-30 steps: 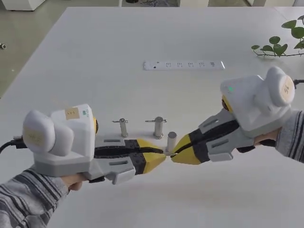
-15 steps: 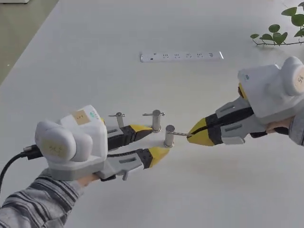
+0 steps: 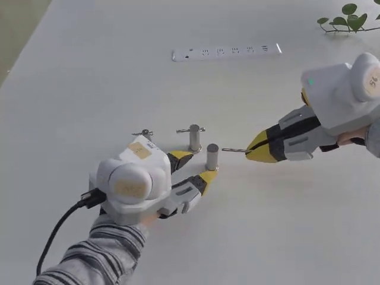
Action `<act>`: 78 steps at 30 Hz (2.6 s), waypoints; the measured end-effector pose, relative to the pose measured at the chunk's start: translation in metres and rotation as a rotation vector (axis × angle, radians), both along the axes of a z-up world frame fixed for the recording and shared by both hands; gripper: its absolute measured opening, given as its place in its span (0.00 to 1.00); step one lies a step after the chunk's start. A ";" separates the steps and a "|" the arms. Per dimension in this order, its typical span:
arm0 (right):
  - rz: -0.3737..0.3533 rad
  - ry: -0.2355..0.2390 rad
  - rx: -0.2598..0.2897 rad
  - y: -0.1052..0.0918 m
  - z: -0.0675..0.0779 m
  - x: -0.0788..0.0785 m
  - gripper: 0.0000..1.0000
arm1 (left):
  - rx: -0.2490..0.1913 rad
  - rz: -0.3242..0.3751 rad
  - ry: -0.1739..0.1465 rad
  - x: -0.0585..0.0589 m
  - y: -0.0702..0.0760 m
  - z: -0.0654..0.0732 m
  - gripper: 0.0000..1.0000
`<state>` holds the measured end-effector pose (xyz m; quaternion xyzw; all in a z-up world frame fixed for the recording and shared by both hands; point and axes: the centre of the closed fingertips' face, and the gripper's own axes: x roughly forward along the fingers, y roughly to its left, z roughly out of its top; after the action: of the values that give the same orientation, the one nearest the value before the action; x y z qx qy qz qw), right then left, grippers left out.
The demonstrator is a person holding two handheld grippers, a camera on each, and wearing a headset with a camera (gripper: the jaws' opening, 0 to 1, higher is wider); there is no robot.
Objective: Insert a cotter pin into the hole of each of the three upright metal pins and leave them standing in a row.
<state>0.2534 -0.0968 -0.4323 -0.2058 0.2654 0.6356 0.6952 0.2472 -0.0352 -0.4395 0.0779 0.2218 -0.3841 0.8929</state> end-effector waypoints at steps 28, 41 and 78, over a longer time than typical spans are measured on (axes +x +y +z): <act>0.048 0.010 -0.009 0.009 -0.012 0.006 0.00 | 0.031 0.098 0.066 0.026 -0.021 -0.034 0.15; 0.088 -0.011 -0.036 0.015 -0.010 0.006 0.00 | 0.031 0.105 0.060 0.028 -0.020 -0.033 0.10; 0.073 -0.105 -0.072 0.042 -0.014 0.008 0.03 | -0.025 0.125 0.056 0.030 -0.020 -0.035 0.10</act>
<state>0.2615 -0.0550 -0.4465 -0.2732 0.2435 0.6391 0.6765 0.2775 -0.0555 -0.4743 0.0420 0.2464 -0.3322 0.9095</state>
